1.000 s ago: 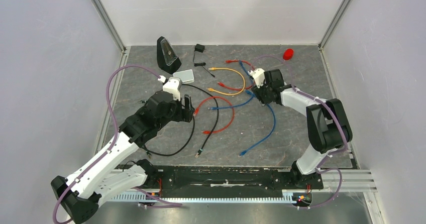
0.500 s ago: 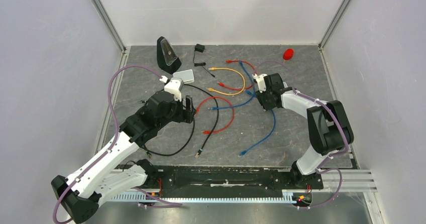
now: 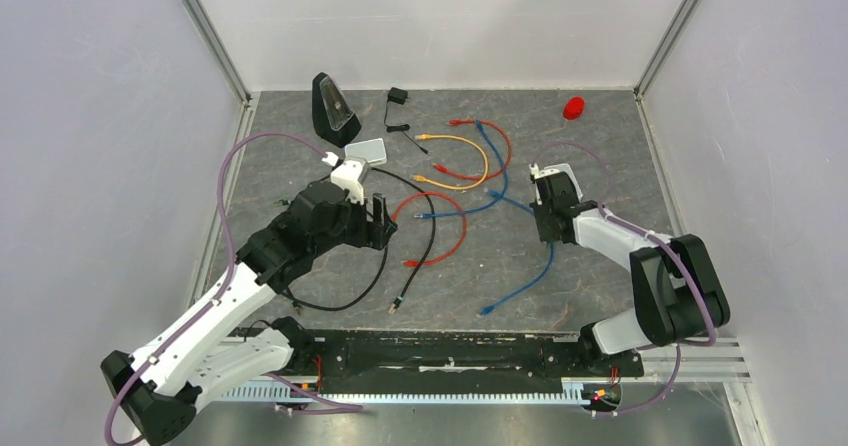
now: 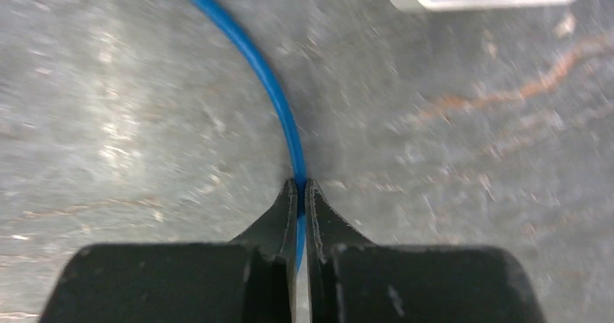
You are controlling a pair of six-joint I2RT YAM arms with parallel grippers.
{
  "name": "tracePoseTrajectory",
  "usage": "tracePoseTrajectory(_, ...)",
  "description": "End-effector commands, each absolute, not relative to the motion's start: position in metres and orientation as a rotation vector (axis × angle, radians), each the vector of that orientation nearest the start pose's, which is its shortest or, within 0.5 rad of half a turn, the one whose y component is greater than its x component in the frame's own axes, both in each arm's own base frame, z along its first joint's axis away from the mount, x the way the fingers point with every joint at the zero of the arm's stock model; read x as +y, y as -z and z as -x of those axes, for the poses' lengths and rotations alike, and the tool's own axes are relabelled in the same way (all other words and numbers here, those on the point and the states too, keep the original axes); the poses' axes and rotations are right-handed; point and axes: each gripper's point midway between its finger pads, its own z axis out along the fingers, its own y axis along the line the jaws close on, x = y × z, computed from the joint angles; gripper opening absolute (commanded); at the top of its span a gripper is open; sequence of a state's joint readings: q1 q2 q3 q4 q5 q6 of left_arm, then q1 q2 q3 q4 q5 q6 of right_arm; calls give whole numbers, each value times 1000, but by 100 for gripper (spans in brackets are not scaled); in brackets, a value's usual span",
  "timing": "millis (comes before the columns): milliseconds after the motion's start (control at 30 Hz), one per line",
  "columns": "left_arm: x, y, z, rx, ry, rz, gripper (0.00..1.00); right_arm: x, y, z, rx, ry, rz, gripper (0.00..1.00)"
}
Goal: Insert the plug into the switch port
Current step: Pick up the connector from the center of the board.
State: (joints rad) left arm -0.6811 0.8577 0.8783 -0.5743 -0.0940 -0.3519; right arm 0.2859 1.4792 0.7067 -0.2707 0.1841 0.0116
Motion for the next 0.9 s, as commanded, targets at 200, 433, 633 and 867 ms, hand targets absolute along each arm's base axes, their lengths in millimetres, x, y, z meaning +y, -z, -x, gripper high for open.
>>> tracePoseTrajectory(200,-218,-236,-238,2169,683,-213,73,-11,-115,-291,2329,502,-97,0)
tracePoseTrajectory(433,-253,-245,-264,2154,813,-108,73,6,-137,-285,2213,295,-183,0)
tracePoseTrajectory(633,-287,-238,-300,2116,877,49,65,75,-119,-280,2115,-163,-262,0)
tracePoseTrajectory(867,-325,-203,-340,2124,831,135,60,120,-80,-265,2099,-399,-449,0)
